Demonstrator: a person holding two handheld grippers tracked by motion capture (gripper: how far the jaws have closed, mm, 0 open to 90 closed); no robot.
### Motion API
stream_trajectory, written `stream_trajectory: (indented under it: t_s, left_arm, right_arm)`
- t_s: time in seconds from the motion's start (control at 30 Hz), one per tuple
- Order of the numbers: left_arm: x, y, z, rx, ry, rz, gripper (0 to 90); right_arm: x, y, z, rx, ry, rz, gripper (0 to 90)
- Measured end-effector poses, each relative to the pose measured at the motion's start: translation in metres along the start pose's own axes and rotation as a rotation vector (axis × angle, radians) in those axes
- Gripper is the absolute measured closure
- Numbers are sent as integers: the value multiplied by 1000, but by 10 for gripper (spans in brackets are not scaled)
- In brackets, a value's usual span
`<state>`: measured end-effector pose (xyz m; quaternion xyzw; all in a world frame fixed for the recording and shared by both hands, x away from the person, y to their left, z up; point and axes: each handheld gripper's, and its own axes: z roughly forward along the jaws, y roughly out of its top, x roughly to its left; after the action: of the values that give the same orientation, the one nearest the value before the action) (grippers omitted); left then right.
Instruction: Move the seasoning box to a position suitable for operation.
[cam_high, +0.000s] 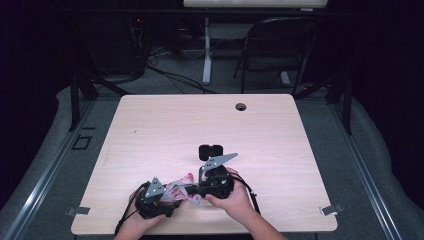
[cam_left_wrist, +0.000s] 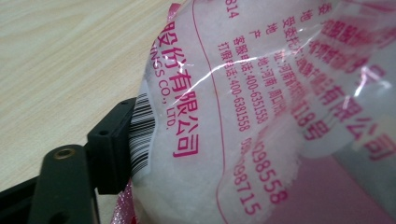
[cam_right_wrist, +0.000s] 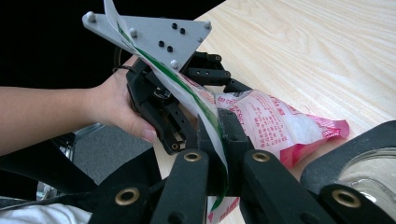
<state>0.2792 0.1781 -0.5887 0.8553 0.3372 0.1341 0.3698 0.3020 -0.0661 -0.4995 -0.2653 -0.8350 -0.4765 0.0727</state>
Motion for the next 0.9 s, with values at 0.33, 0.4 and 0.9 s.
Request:
stream_trajectory:
  t_s: [0.33,0.4,0.9]
  left_arm:
    - [-4,0,-1,-23,5,44,466]
    - [-4,0,-2,-26,5,46,479]
    - [1,4,-11,-35,-33,5,539]
  right_arm:
    - [0,0,-3,-4,-2,-2,900]
    - [0,0,-3,-7,-3,-2,900]
    - [0,4,-13,-78,13,10,754]
